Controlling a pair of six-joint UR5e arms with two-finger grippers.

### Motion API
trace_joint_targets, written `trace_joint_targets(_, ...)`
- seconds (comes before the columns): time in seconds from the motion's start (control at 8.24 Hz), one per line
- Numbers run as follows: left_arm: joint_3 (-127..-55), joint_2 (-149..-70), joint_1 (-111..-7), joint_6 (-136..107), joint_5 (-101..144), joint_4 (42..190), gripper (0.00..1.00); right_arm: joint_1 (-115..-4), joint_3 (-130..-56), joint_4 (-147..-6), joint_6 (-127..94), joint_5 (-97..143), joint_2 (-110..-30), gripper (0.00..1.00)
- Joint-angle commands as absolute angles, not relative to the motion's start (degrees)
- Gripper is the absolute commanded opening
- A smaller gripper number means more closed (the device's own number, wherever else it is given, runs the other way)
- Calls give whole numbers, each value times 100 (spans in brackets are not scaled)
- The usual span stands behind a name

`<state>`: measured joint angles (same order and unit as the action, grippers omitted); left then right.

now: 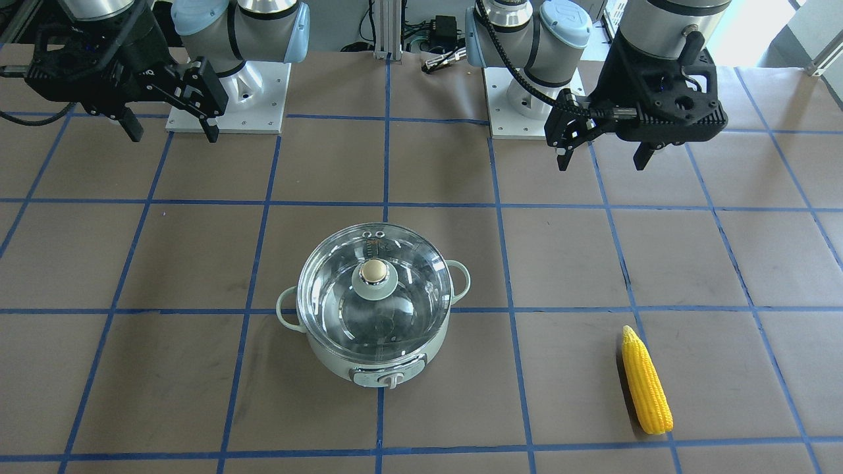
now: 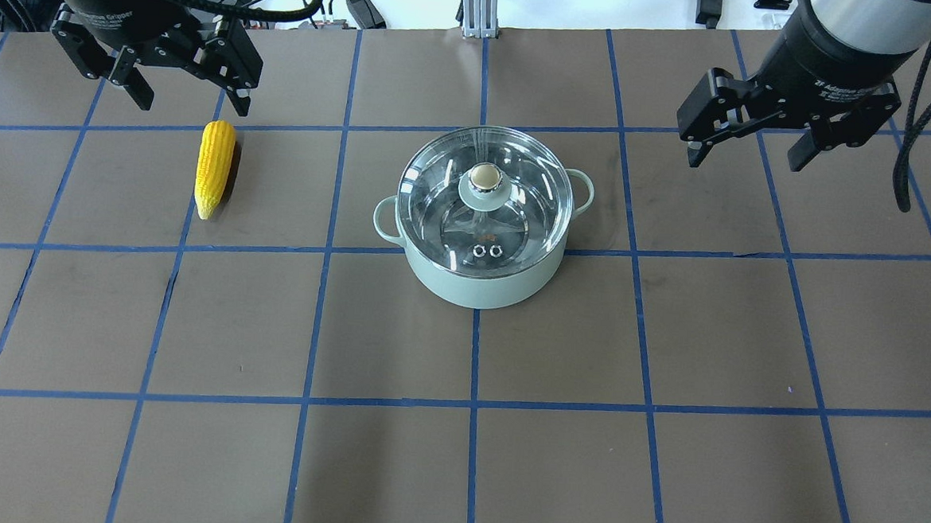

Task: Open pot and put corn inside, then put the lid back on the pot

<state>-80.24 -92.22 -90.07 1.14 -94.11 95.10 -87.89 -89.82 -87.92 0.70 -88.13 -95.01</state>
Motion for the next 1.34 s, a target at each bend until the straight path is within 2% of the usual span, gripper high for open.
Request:
trace_joint_targets(0.0, -8024, -9220, -9009, 123, -9431, 9527, 100, -8789, -8982, -8789, 70, -8807, -9501, 100)
trace_joint_targets(0.49, -8094, -9342, -8904, 350, -9431, 9161, 100, -8789, -8982, -8789, 70, -8807, -9501, 100)
trace_joint_targets(1.21, -8253, -10843, -7867, 1370, -9378, 7353, 100, -8789, -8991, -8780, 62, -8798, -9501, 100)
